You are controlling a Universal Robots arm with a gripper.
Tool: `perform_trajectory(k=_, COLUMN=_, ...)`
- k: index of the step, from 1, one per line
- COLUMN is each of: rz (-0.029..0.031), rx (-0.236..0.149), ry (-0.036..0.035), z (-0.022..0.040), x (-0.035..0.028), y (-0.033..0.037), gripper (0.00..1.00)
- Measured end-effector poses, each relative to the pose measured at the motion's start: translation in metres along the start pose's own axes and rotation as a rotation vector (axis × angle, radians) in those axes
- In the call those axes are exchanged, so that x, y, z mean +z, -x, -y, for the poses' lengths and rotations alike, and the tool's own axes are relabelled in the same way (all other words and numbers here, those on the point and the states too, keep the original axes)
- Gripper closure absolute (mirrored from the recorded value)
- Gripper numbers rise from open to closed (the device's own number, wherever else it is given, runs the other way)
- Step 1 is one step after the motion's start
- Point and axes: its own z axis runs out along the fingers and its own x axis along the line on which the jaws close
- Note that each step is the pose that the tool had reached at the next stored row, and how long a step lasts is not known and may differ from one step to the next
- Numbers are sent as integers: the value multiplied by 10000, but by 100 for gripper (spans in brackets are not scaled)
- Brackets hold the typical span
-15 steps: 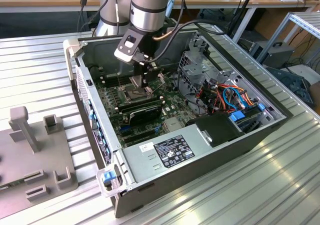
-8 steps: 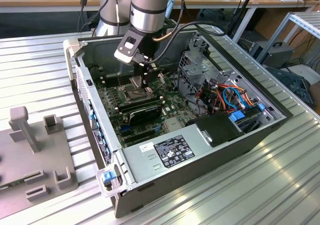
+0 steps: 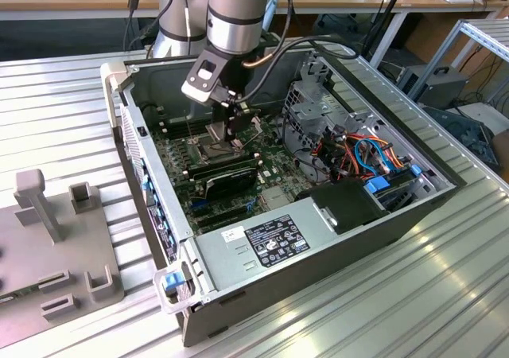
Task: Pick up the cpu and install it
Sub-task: 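Place the cpu into insertion slot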
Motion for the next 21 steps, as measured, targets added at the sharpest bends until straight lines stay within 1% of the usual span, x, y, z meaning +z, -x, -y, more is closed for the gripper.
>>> perform_trajectory(k=3, rz=2, rx=0, ry=-1, z=0, x=0, y=0, gripper=46)
perform_trajectory(k=7, rz=0, rx=0, ry=0, z=1, x=27, y=-1, gripper=46)
perform_trajectory(k=10, rz=0, rx=1, ry=1, z=2, x=34, y=-3, gripper=46)
perform_trajectory(k=15, rz=0, rx=0, ry=1, z=1, x=48, y=-34, gripper=46)
perform_trajectory(k=18, rz=1, rx=0, ry=0, z=2, x=78, y=-54, gripper=46)
perform_trajectory(k=21, rz=1, rx=0, ry=1, z=3, x=123, y=-79, gripper=46)
